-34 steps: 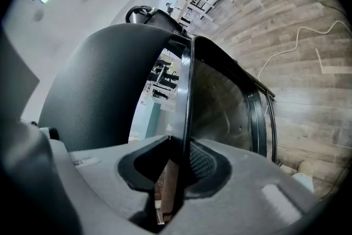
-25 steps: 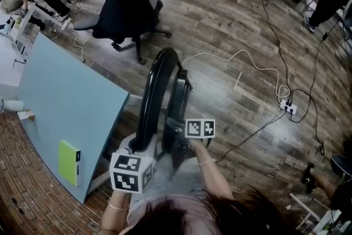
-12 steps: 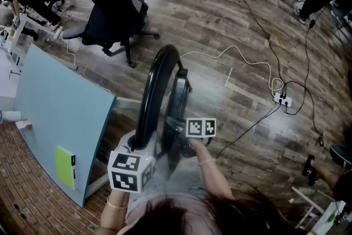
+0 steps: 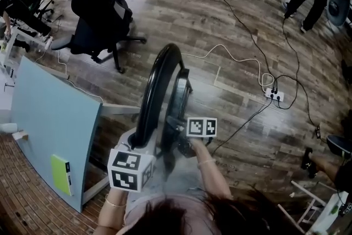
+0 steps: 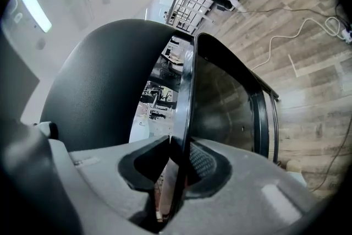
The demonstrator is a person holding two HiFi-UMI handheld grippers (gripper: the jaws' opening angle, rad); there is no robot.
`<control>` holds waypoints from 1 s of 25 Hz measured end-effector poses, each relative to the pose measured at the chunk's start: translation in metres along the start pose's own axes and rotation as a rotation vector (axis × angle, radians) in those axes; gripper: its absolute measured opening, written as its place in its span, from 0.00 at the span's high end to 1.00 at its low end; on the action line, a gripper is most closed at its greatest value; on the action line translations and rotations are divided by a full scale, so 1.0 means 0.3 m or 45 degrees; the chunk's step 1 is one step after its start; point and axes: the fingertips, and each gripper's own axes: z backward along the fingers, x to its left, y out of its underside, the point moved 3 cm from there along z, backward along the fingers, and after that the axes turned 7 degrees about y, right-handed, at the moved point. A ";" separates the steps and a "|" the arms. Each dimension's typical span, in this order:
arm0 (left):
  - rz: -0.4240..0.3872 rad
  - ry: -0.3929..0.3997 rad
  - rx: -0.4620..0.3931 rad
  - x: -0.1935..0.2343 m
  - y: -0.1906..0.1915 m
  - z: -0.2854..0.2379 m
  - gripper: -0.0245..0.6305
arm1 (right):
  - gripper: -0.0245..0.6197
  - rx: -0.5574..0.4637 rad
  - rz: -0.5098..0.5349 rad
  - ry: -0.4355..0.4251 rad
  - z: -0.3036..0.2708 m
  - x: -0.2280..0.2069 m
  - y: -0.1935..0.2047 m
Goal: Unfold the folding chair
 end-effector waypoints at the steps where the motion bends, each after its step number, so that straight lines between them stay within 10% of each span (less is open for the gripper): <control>1: -0.013 0.004 0.002 -0.011 -0.008 -0.009 0.85 | 0.85 -0.008 -0.002 0.004 0.013 -0.009 -0.010; 25: 0.026 0.056 -0.035 -0.052 0.058 -0.035 0.84 | 0.85 -0.009 0.046 -0.080 0.120 -0.104 0.006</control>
